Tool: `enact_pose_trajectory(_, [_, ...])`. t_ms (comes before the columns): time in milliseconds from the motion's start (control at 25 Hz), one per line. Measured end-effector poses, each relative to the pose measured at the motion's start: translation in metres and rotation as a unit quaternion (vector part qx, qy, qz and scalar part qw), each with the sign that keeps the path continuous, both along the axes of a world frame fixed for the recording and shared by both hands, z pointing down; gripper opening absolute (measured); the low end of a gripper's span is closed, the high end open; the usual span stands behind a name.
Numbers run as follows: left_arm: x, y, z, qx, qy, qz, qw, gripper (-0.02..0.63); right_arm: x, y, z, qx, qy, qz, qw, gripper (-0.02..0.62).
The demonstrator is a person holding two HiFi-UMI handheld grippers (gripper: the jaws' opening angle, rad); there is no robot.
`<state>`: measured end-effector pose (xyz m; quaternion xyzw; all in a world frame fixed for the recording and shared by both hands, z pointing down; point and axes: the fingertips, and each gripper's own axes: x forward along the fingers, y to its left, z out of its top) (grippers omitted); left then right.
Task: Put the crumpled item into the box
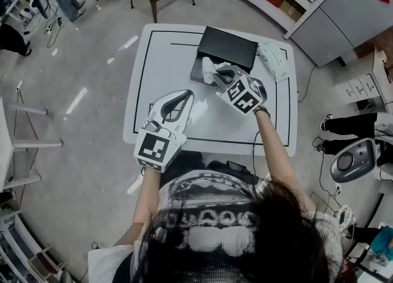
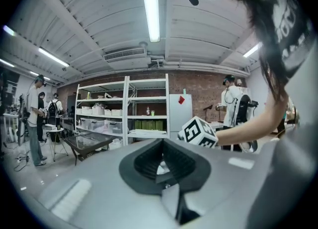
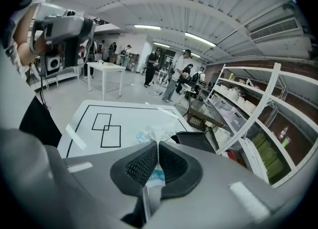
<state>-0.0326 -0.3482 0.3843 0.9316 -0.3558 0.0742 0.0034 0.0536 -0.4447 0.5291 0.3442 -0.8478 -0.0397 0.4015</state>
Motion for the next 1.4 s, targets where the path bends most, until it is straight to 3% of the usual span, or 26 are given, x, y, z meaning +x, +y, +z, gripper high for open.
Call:
enact_pose_trajectory(400, [-0.023, -0.011, 0.004, -0.005, -0.002, -0.02, 0.9998, 0.0, -0.017, -0.052, 0.076, -0.053, 0.076, -0.041, 0.995, 0.014])
enact_pose_trajectory(680, [-0.032, -0.011, 0.008, -0.015, -0.005, -0.033, 0.9993, 0.0, -0.014, -0.078, 0.11, -0.079, 0.111, -0.035, 0.99, 0.014])
enact_pose_trajectory(1080, [-0.044, -0.01, 0.018, -0.029, -0.007, -0.052, 0.9982, 0.0, -0.015, -0.084, 0.121, -0.105, 0.089, -0.009, 0.99, 0.018])
enact_pose_trajectory(1400, [-0.041, -0.006, 0.017, -0.029, -0.008, -0.045, 0.9985, 0.0, -0.013, -0.075, 0.104, -0.099, 0.056, -0.005, 0.993, 0.08])
